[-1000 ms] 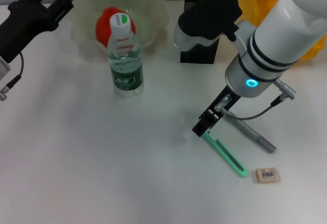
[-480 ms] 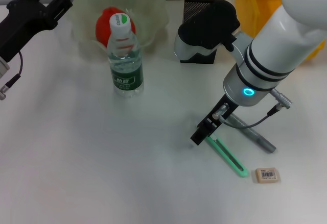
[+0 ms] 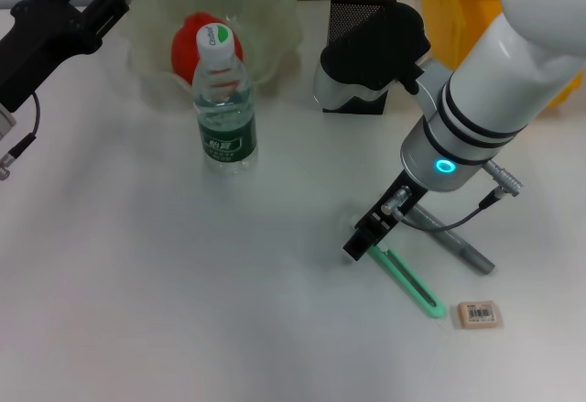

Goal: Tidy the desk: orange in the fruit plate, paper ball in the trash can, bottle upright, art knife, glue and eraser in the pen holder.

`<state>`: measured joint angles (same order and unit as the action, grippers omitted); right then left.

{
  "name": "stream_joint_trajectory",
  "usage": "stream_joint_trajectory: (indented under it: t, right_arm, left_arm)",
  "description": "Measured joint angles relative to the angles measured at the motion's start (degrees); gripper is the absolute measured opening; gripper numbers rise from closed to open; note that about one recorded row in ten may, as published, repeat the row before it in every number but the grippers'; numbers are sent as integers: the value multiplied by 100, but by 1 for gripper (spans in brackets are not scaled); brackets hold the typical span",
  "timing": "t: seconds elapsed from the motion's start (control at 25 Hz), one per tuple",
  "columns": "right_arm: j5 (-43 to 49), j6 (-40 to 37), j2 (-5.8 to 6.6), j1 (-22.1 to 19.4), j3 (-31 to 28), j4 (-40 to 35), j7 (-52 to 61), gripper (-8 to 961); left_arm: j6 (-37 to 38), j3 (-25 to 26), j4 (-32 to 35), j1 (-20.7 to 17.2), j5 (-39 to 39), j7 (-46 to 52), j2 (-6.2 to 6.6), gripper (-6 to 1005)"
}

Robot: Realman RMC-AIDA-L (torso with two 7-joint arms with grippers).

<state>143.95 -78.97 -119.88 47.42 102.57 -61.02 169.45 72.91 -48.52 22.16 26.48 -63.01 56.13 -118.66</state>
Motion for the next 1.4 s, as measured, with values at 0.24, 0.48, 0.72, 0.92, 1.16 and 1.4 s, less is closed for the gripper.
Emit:
stream_joint_trajectory:
  t: [0.24,0.48,0.72,0.92,1.16,1.4]
  right_arm:
    - [14,5,0,27,64,3,-1,726]
    - [27,12,0,39,72,3,-1,556]
    - [25,72,0,64,71,101,-1,441]
    - [10,134,0,92,70,183,-1,427]
    - [4,137,0,125,70,194,-1,411]
    - [-3,136,0,163,64,263,-2,394]
  left_arm:
    - [7,0,0,-20,0,-5,4,630]
    - [13,0,0,-20,-1,-13,1,629]
    - [13,0,-1,-43,3,-17,0,629]
    - [16,0,-1,-71,62,-28,6,629]
    - [26,0,4,-96,70,-31,9,629]
    - [36,0,12,-100,87,-33,15,629]
